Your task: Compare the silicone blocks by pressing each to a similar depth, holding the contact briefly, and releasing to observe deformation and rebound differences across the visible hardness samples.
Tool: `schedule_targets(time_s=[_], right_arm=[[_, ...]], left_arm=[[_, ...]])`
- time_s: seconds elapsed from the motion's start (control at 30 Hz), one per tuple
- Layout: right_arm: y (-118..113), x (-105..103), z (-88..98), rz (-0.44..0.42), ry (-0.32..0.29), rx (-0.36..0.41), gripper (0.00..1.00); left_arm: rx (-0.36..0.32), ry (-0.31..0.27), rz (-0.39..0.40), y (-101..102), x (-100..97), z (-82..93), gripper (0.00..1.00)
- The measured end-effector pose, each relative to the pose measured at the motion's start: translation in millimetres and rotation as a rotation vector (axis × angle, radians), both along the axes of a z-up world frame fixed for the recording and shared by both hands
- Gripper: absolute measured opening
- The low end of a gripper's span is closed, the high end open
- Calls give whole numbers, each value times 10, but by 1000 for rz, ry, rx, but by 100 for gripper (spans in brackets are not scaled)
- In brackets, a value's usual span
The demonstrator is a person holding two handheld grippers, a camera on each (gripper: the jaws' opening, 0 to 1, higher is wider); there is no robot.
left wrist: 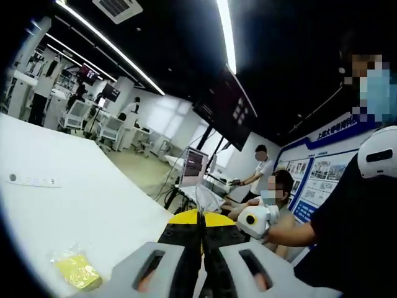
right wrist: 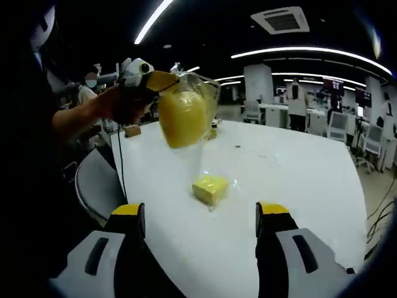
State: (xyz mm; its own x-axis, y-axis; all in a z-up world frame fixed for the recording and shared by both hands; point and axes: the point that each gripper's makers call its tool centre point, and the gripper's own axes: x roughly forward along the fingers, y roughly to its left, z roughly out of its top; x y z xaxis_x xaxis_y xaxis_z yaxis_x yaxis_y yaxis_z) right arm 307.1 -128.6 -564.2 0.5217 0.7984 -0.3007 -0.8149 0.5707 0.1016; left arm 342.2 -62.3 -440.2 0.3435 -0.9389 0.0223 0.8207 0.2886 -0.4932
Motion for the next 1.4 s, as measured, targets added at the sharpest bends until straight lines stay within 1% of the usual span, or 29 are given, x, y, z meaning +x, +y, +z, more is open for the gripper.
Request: schedule_targets(time_s=[0.13, 0.23, 0.37, 0.4, 0.53, 0.63, 0.7, 0.73, 0.83, 0.87, 0.93, 1.0, 1.1, 1.2, 1.27, 1.3, 1.4], right_arm=[[188, 103, 198, 46, -34, 69, 62], [313, 168, 260, 78, -37, 88, 60], [499, 177, 354, 147, -39, 120, 56], [559, 174, 401, 169, -42, 142, 55], [729, 246, 528, 197, -38, 210, 52], [804, 282, 603, 212, -43, 239, 44], [832, 297, 625, 221, -44, 241, 36], [838, 290, 624, 228, -42, 240, 35], [868, 302, 638, 236, -63, 234, 35], [877, 310, 648, 241, -62, 238, 36], [902, 341, 656, 243, -36, 254, 38], [926, 352, 642, 257, -25, 252, 37], [946, 293, 680, 302, -69, 247, 30], [953, 265, 694, 309, -43, 256, 24], [964, 267, 697, 313, -41, 245, 21], [966, 269, 684, 314, -11, 241, 20], [988, 267, 684, 317, -2, 231, 17]], left_arm=[[7, 6, -15, -19, -53, -16, 0], [10, 8, -14, -21, -73, -30, 0], [10, 22, 0, 10, -77, -67, 0], [13, 21, 1, 14, -78, -73, 0], [4, 34, 8, 38, -71, -67, 0], [-12, 38, 14, 44, -70, -37, 0], [-21, 40, 19, 55, -68, -23, 0], [-30, 48, 35, 81, -39, -20, 0], [-51, 57, 39, 103, -41, 7, 0], [-60, 60, 39, 103, -39, 18, 0], [-67, 64, 42, 99, -35, 26, 0], [-70, 62, 44, 86, -34, 33, 0], [-69, 60, 51, 110, -14, 35, 0], [-79, 67, 48, 129, -9, 50, 0], [-79, 61, 52, 130, -3, 49, 0], [-81, 67, 54, 136, 7, 39, 0], [-86, 76, 56, 152, 24, 30, 0]])
